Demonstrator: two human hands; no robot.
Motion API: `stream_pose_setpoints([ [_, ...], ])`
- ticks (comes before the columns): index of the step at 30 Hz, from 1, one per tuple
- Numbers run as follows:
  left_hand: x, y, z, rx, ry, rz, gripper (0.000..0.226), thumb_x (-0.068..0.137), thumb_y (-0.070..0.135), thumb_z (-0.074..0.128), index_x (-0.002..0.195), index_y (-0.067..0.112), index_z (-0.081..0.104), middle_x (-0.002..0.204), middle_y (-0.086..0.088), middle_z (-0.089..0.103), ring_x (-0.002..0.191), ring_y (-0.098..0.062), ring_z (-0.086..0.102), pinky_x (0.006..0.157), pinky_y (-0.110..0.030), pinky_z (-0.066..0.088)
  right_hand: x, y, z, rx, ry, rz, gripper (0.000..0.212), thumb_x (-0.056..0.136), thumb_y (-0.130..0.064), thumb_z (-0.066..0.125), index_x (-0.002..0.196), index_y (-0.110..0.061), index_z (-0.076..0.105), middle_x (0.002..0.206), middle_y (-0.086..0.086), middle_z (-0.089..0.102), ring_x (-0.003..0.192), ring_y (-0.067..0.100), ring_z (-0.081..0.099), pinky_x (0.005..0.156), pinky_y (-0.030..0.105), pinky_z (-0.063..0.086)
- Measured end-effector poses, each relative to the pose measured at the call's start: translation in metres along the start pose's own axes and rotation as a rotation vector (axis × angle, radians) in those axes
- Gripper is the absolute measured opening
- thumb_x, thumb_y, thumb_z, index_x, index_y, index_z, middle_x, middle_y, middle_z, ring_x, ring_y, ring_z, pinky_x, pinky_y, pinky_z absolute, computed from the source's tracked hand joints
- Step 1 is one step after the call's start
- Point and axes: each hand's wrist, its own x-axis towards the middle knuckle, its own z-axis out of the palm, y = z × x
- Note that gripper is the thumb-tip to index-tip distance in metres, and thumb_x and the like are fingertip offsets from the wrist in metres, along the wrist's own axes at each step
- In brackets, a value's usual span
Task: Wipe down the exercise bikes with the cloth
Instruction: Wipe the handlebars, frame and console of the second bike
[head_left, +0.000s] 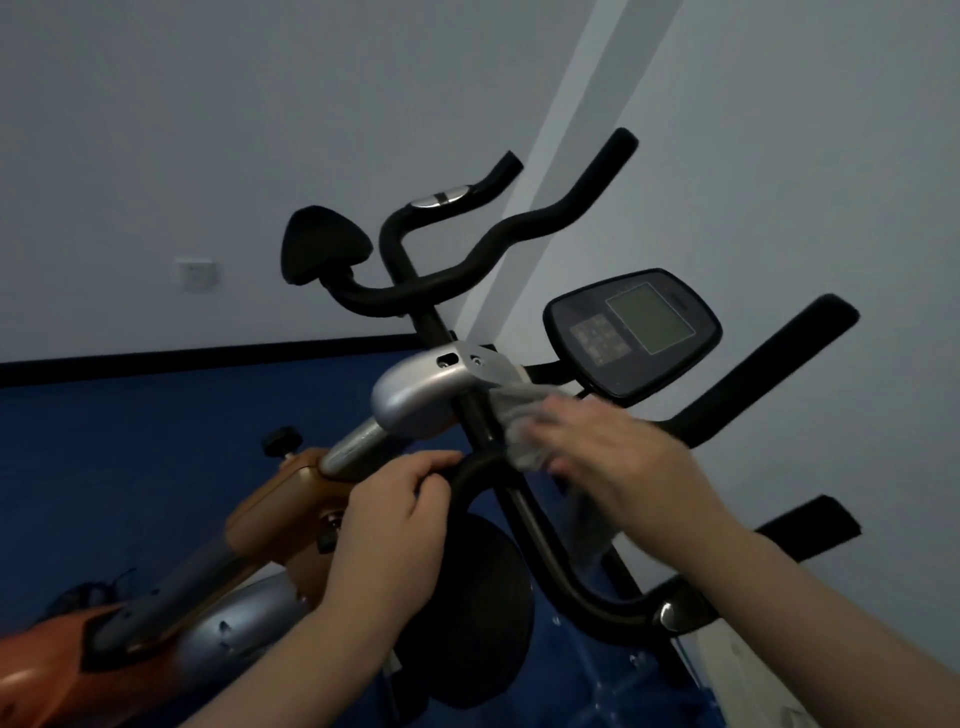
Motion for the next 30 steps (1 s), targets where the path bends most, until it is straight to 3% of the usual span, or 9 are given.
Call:
stream_pose_setpoints([
  [3,0.0,0.0,0.001,0.018,0.015,-0.001,0.031,0.09,0.018,0.046,0.099,0.035,0.07,0.093,0.019,0.068,0.087,0.006,0.06,0.075,-0.022,0.048,0.006,-0.02,0.011,0.082,0.19,0.362,0.029,0.094,-0.02,0.058,0.12,-0.013,0.066,0.124,0.006,0.065,0.117,0.022,0.06,0.102,0.039,0.045],
  [8,-0.001,0.0,0.001,0.013,0.05,0.043,0.027,0.09,0.022,0.046,0.097,0.036,0.069,0.096,0.022,0.066,0.096,0.014,0.054,0.077,-0.012,0.041,-0.001,-0.058,0.023,0.331,0.07,0.226,0.025,0.093,-0.022,0.059,0.115,-0.02,0.07,0.124,-0.005,0.065,0.125,0.006,0.052,0.104,0.027,0.043],
  [11,-0.002,0.001,0.001,0.003,0.051,0.045,0.029,0.085,0.028,0.043,0.092,0.037,0.069,0.091,0.022,0.067,0.09,0.012,0.057,0.073,-0.014,0.043,0.002,-0.034,-0.009,0.547,-0.135,0.188,0.028,0.094,-0.038,0.052,0.113,-0.03,0.07,0.106,-0.025,0.067,0.103,-0.009,0.06,0.085,0.012,0.047],
  [14,-0.003,0.001,0.002,0.003,0.065,0.033,0.029,0.087,0.025,0.045,0.091,0.037,0.07,0.086,0.022,0.068,0.083,0.009,0.059,0.068,-0.019,0.046,0.028,-0.013,-0.028,0.515,0.039,0.323,0.03,0.092,-0.048,0.046,0.112,-0.038,0.065,0.091,-0.016,0.071,0.082,0.003,0.066,0.07,0.023,0.053],
  [17,-0.003,0.001,0.002,0.009,0.073,0.019,0.028,0.089,0.023,0.046,0.09,0.037,0.071,0.083,0.021,0.068,0.08,0.007,0.06,0.066,-0.023,0.049,0.068,-0.013,-0.017,0.475,0.149,0.419,0.023,0.089,-0.044,0.052,0.111,-0.035,0.053,0.093,-0.017,0.064,0.082,0.001,0.064,0.068,0.024,0.057],
  [20,-0.003,0.002,0.001,0.011,0.078,0.023,0.028,0.088,0.026,0.045,0.087,0.041,0.068,0.084,0.022,0.067,0.083,0.009,0.06,0.065,-0.02,0.046,0.092,-0.028,0.016,0.392,0.017,0.4,0.021,0.086,-0.036,0.065,0.101,-0.027,0.052,0.098,-0.011,0.054,0.088,0.012,0.058,0.07,0.027,0.048],
  [23,-0.003,0.003,0.001,0.022,0.075,0.009,0.026,0.082,0.033,0.042,0.081,0.048,0.063,0.083,0.026,0.067,0.082,0.011,0.059,0.065,-0.017,0.045,0.08,-0.034,0.03,0.227,-0.171,0.304,0.02,0.081,-0.046,0.067,0.09,-0.029,0.062,0.099,-0.01,0.052,0.093,0.012,0.052,0.073,0.032,0.047],
  [26,-0.002,0.003,0.001,0.046,0.066,0.018,0.026,0.084,0.033,0.042,0.083,0.048,0.063,0.081,0.024,0.067,0.08,0.009,0.06,0.062,-0.015,0.045,0.08,-0.01,0.012,0.359,-0.398,0.295,0.017,0.077,-0.05,0.068,0.082,-0.034,0.065,0.091,-0.014,0.058,0.089,0.01,0.056,0.076,0.034,0.048],
  [30,-0.002,0.001,0.002,0.043,0.086,0.013,0.028,0.088,0.026,0.046,0.083,0.045,0.066,0.082,0.026,0.067,0.082,0.009,0.06,0.064,-0.017,0.044,0.088,-0.005,0.013,0.253,-0.387,0.341,0.01,0.083,-0.037,0.068,0.083,-0.032,0.059,0.099,-0.008,0.061,0.095,0.016,0.058,0.08,0.036,0.049],
])
